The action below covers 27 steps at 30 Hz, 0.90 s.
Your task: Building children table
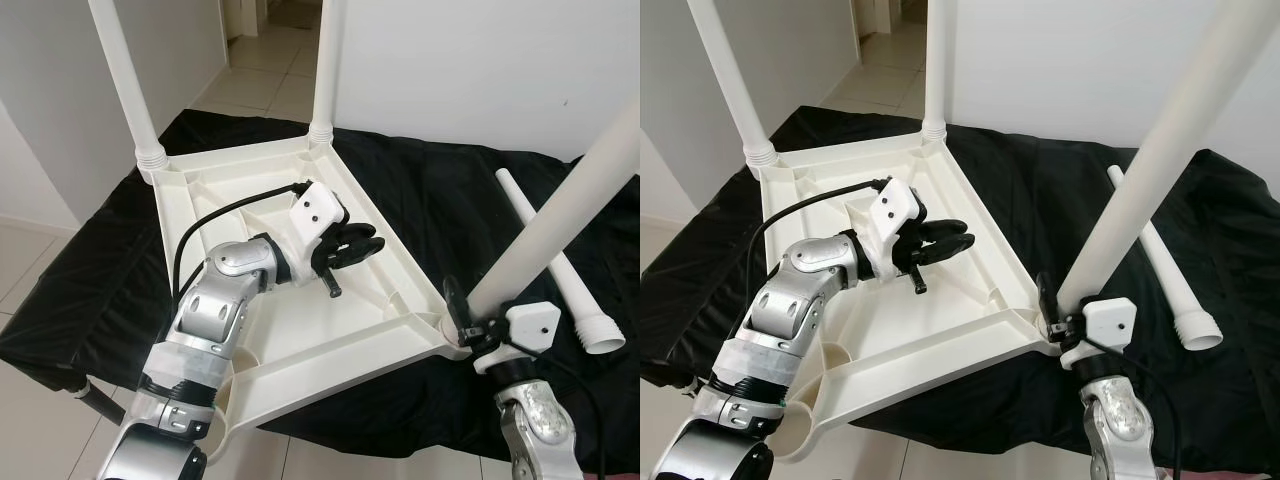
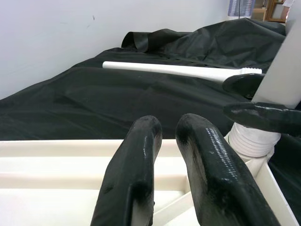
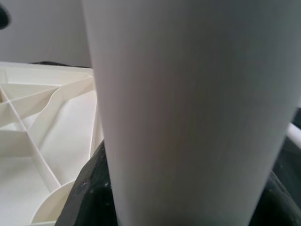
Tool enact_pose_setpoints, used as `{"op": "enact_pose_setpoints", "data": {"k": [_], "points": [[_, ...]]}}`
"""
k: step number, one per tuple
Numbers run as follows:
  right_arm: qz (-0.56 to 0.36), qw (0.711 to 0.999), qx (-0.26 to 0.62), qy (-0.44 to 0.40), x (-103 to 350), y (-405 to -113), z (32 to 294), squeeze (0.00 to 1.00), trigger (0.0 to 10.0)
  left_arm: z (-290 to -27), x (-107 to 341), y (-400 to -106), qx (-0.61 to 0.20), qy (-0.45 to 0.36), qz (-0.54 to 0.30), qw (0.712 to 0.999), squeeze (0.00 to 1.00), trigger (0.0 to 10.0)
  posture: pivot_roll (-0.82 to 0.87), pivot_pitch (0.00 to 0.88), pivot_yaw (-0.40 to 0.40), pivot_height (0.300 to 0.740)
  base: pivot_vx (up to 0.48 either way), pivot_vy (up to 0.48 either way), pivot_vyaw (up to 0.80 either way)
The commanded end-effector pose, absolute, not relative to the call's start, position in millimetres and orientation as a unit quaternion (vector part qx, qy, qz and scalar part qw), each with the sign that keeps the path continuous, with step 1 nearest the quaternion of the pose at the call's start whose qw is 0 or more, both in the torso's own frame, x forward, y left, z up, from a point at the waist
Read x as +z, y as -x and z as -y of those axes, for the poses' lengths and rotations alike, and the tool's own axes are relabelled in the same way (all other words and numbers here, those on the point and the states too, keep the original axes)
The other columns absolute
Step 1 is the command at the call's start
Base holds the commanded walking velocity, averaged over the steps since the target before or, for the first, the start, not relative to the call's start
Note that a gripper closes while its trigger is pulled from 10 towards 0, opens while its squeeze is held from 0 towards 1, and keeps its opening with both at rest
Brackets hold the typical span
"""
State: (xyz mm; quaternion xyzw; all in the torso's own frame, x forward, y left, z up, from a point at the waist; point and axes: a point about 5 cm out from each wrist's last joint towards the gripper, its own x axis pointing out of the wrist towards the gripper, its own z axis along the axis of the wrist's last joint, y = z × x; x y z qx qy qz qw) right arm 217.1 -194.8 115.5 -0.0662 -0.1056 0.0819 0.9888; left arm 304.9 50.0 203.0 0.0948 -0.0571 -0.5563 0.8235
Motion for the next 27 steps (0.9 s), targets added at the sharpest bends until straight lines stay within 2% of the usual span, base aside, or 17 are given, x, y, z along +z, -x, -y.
{"op": "enact_pose_setpoints", "data": {"k": [1, 10, 12, 16, 27], "points": [[0.031, 0.991, 0.115, 0.056, 86, -209, 184, 0.00, 10.0, -53, 206, -312, -0.504, -0.100, 0.065, 0.855, 0.00, 10.0, -0.10, 0.000, 0.002, 0.740, 0.000, 0.000, 0.00], [-0.002, 0.995, 0.099, 0.006, 77, -210, 184, 0.00, 10.0, -54, 206, -312, -0.504, -0.100, 0.065, 0.855, 0.00, 10.0, -0.10, 0.000, 0.001, 0.740, 0.000, 0.000, 0.00], [-0.029, 0.996, 0.082, -0.028, 73, -215, 186, 0.00, 10.0, -54, 206, -312, -0.504, -0.100, 0.066, 0.855, 0.00, 10.0, -0.10, 0.000, 0.000, 0.740, 0.000, 0.000, 0.00], [-0.069, 0.994, 0.069, -0.042, 66, -221, 188, 0.00, 10.0, -54, 206, -312, -0.503, -0.100, 0.066, 0.856, 0.00, 10.0, -0.10, 0.000, 0.001, 0.740, 0.000, 0.000, 0.00], [-0.089, 0.992, 0.061, -0.059, 63, -224, 191, 0.00, 10.0, -55, 206, -312, -0.501, -0.101, 0.066, 0.857, 0.00, 10.0, -0.10, 0.000, -0.004, 0.740, 0.000, 0.000, 0.00]]}}
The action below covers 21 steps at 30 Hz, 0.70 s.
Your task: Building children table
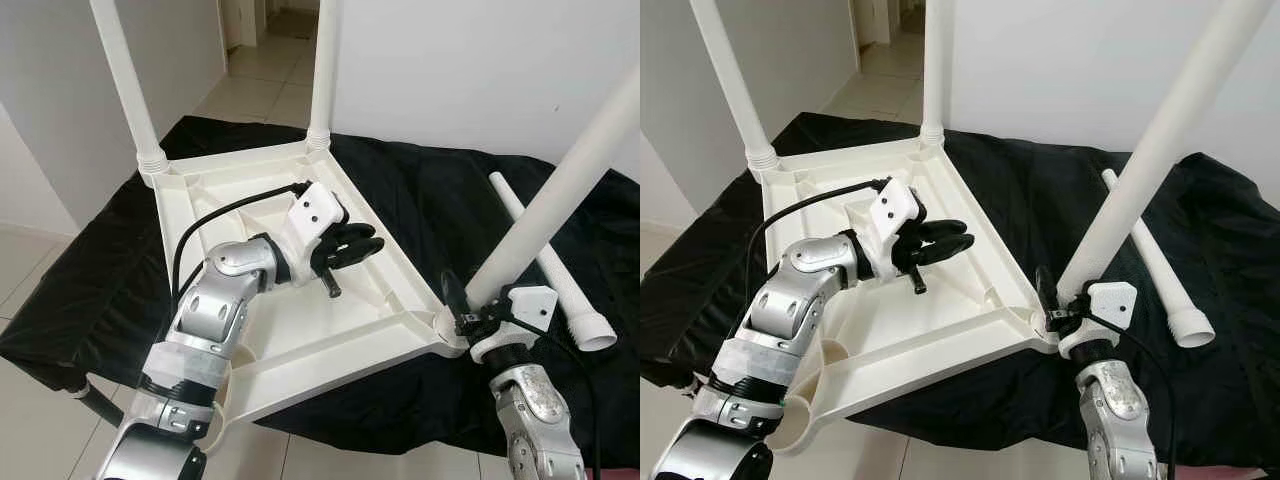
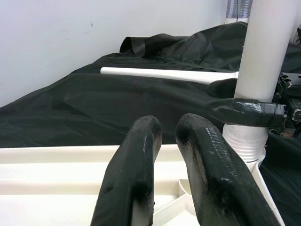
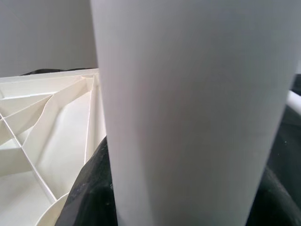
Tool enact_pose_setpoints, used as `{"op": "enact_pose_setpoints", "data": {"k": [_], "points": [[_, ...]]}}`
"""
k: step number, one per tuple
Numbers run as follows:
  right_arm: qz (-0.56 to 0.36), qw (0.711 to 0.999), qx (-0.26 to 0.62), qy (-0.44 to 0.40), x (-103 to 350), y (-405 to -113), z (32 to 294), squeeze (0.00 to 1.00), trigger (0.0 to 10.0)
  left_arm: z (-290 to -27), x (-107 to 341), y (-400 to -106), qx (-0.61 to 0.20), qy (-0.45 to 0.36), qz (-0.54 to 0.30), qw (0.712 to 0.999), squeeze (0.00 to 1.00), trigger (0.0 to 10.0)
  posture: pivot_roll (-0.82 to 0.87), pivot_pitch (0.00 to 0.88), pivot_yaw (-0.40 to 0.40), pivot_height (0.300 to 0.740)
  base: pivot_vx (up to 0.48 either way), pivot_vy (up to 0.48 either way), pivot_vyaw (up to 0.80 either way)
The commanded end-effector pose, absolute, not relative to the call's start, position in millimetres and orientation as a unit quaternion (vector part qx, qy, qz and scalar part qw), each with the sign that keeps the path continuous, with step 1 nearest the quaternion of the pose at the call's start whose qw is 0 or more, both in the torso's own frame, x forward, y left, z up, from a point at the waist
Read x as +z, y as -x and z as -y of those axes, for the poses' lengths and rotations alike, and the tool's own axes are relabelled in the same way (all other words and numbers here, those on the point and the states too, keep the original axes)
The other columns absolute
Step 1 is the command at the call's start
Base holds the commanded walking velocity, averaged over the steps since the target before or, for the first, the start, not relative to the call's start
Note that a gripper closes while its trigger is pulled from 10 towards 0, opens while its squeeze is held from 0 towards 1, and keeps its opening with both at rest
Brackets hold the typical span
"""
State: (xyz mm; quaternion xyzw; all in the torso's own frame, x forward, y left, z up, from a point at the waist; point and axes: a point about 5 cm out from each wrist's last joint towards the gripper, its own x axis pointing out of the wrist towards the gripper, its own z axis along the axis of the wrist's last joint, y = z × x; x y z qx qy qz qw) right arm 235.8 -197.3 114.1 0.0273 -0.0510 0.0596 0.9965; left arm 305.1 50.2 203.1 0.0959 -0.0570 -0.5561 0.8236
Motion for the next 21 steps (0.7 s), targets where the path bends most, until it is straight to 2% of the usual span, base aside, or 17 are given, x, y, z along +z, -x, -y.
{"op": "enact_pose_setpoints", "data": {"k": [1, 4, 7, 9, 16, 21], "points": [[-0.093, 0.992, 0.056, -0.061, 62, -223, 192, 0.00, 10.0, -55, 206, -311, -0.501, -0.100, 0.066, 0.857, 0.00, 10.0, -0.10, 0.000, -0.005, 0.740, 0.000, 0.000, 0.00], [-0.100, 0.991, 0.045, -0.073, 61, -222, 193, 0.00, 10.0, -55, 206, -312, -0.500, -0.100, 0.065, 0.858, 0.00, 10.0, -0.10, 0.000, -0.008, 0.740, 0.000, 0.000, 0.00], [-0.100, 0.986, 0.010, -0.132, 58, -221, 195, 0.00, 10.0, -56, 206, -312, -0.499, -0.101, 0.065, 0.858, 0.00, 10.0, -0.10, 0.000, -0.008, 0.740, 0.000, 0.000, 0.00], [-0.100, 0.985, 0.010, -0.138, 57, -220, 195, 0.00, 10.0, -56, 206, -312, -0.499, -0.101, 0.065, 0.858, 0.00, 10.0, -0.10, 0.000, -0.008, 0.740, 0.000, 0.000, 0.00], [-0.089, 0.993, 0.050, -0.065, 57, -214, 187, 0.00, 10.0, -56, 206, -312, -0.501, -0.102, 0.065, 0.857, 0.00, 10.0, -0.10, 0.000, -0.003, 0.740, 0.000, 0.000, 0.00], [-0.079, 0.994, 0.064, -0.042, 60, -213, 184, 0.00, 10.0, -56, 206, -312, -0.501, -0.103, 0.065, 0.857, 0.00, 10.0, -0.10, 0.000, -0.003, 0.740, 0.000, 0.000, 0.00]]}}
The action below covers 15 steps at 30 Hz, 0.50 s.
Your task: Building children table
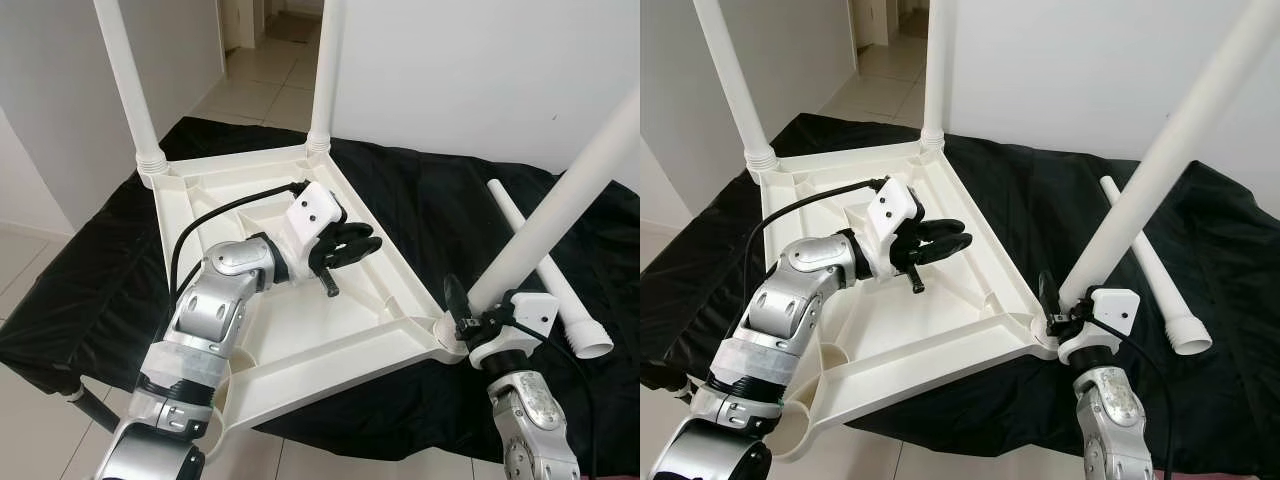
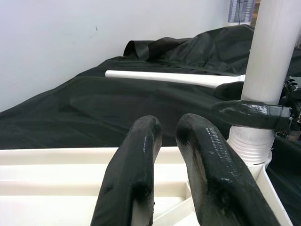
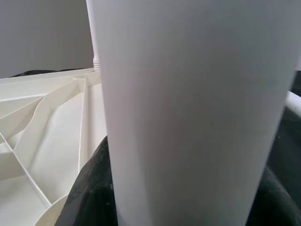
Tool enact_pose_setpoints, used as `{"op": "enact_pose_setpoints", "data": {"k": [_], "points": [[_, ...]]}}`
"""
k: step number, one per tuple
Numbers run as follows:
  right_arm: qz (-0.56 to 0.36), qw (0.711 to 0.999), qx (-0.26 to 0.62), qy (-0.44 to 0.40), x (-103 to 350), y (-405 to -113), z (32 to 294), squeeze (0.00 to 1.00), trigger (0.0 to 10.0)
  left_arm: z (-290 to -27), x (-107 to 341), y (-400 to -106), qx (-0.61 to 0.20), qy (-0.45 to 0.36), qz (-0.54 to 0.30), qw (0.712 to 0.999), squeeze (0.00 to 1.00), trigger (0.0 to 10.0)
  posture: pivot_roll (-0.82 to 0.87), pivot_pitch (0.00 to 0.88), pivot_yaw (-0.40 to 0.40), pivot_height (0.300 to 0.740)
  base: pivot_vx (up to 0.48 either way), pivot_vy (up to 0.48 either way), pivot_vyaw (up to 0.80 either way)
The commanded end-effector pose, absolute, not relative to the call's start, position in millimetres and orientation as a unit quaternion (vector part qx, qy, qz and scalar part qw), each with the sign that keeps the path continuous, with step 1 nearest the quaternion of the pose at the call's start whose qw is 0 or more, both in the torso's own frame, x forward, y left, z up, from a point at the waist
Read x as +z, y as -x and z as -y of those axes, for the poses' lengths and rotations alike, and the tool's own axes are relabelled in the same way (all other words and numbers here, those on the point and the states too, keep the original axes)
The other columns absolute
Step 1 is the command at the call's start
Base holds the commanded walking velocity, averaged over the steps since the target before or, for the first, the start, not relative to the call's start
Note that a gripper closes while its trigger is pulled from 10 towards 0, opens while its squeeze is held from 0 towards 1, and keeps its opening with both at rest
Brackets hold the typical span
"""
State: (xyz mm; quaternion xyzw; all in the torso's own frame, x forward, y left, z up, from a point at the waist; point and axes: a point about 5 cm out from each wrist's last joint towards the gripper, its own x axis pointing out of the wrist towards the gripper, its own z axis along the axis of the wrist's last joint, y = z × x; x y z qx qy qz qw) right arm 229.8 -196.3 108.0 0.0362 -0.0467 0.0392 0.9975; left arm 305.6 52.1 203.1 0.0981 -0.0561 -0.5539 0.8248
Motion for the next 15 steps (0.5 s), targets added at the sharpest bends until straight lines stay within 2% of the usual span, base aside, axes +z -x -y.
{"op": "enact_pose_setpoints", "data": {"k": [1, 4, 15], "points": [[-0.080, 0.994, 0.070, -0.036, 59.1, -211.8, 182.5, 0.00, 10.0, -55.9, 206.1, -312.1, -0.501, -0.103, 0.065, 0.857, 0.00, 10.0, -0.10, 0.000, -0.003, 0.740, 0.000, 0.000, 0.00], [-0.079, 0.993, 0.083, -0.008, 57.9, -208.3, 180.7, 0.00, 10.0, -56.5, 206.2, -312.4, -0.500, -0.103, 0.065, 0.858, 0.00, 10.0, -0.10, 0.000, -0.004, 0.740, 0.000, 0.000, 0.00], [-0.065, 0.994, 0.080, -0.025, 63.7, -212.0, 184.1, 0.00, 10.0, -56.0, 207.0, -313.2, -0.502, -0.106, 0.067, 0.856, 0.00, 10.0, -0.10, 0.000, 0.000, 0.740, 0.000, 0.000, 0.00]]}}
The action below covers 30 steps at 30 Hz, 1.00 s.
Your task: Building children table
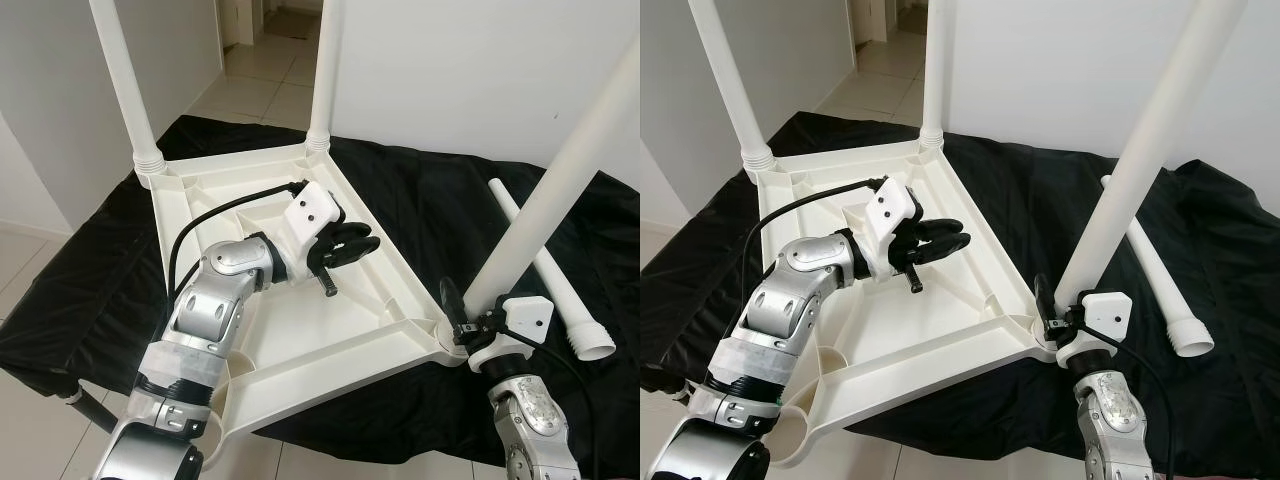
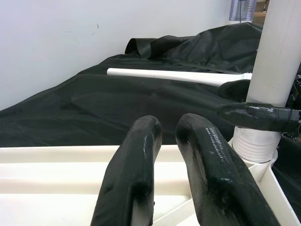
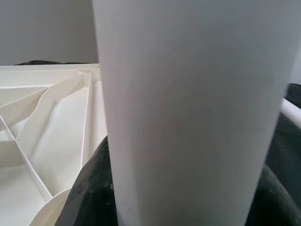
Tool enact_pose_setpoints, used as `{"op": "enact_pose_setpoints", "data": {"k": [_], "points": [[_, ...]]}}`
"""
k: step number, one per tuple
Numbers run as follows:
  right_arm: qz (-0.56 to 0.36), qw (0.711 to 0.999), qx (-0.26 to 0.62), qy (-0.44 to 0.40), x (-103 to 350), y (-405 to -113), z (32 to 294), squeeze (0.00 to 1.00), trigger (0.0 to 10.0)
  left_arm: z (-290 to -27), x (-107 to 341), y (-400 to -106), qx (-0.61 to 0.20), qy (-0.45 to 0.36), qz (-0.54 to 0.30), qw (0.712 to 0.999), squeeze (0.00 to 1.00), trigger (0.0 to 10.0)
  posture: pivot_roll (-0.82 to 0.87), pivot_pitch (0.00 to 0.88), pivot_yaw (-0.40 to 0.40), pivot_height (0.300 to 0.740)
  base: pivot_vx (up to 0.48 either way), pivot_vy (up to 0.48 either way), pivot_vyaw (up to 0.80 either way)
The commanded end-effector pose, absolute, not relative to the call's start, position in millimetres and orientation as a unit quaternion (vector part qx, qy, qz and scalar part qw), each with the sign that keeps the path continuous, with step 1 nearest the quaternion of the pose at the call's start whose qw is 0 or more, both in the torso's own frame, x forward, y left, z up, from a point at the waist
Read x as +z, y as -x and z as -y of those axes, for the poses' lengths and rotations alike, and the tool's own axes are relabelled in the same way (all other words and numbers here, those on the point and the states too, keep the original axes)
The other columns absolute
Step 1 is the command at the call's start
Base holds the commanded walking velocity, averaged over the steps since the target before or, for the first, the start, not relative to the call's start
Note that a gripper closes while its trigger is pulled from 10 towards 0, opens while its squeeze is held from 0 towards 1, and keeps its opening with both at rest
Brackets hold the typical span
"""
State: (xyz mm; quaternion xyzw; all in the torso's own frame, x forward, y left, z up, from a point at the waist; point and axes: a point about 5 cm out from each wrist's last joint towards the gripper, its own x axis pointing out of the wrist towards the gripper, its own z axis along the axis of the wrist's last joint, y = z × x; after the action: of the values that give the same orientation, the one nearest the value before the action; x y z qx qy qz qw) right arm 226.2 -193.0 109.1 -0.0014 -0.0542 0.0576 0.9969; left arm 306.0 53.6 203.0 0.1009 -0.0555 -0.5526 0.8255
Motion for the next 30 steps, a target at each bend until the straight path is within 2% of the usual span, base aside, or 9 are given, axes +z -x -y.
{"op": "enact_pose_setpoints", "data": {"k": [1, 5, 9, 14, 23, 24, 30], "points": [[-0.056, 0.995, 0.082, -0.025, 68, -214, 184, 0.00, 10.0, -56, 207, -314, -0.503, -0.106, 0.067, 0.855, 0.00, 10.0, -0.10, 0.000, 0.002, 0.740, 0.000, 0.000, 0.00], [-0.025, 0.995, 0.090, -0.024, 84, -219, 183, 0.00, 10.0, -57, 208, -314, -0.503, -0.107, 0.068, 0.855, 0.00, 10.0, -0.10, 0.000, 0.001, 0.740, 0.000, 0.000, 0.00], [0.084, 0.988, 0.128, -0.008, 148, -231, 181, 0.00, 10.0, -57, 210, -316, -0.505, -0.110, 0.069, 0.853, 0.00, 10.0, -0.11, 0.000, 0.000, 0.740, 0.000, 0.000, 0.00], [0.129, 0.981, 0.146, 0.012, 183, -238, 185, 0.00, 10.0, -57, 211, -317, -0.507, -0.112, 0.069, 0.852, 0.00, 10.0, -0.11, 0.000, -0.004, 0.740, 0.000, 0.000, 0.00], [0.130, 0.978, 0.161, 0.028, 189, -244, 187, 0.00, 10.0, -55, 212, -316, -0.514, -0.105, 0.070, 0.849, 0.00, 10.0, -0.10, 0.000, -0.013, 0.740, 0.000, 0.000, 0.00], [0.112, 0.977, 0.179, 0.041, 187, -249, 187, 0.00, 10.0, -54, 215, -315, -0.529, -0.085, 0.066, 0.842, 1.00, 10.0, -0.10, 0.000, -0.015, 0.740, 0.000, 0.000, 0.00], [0.081, 0.976, 0.196, 0.045, 187, -259, 189, 0.00, 10.0, -50, 223, -311, -0.556, -0.061, 0.070, 0.826, 1.00, 10.0, -0.10, 0.000, -0.020, 0.740, 0.000, 0.000, 0.00]]}}
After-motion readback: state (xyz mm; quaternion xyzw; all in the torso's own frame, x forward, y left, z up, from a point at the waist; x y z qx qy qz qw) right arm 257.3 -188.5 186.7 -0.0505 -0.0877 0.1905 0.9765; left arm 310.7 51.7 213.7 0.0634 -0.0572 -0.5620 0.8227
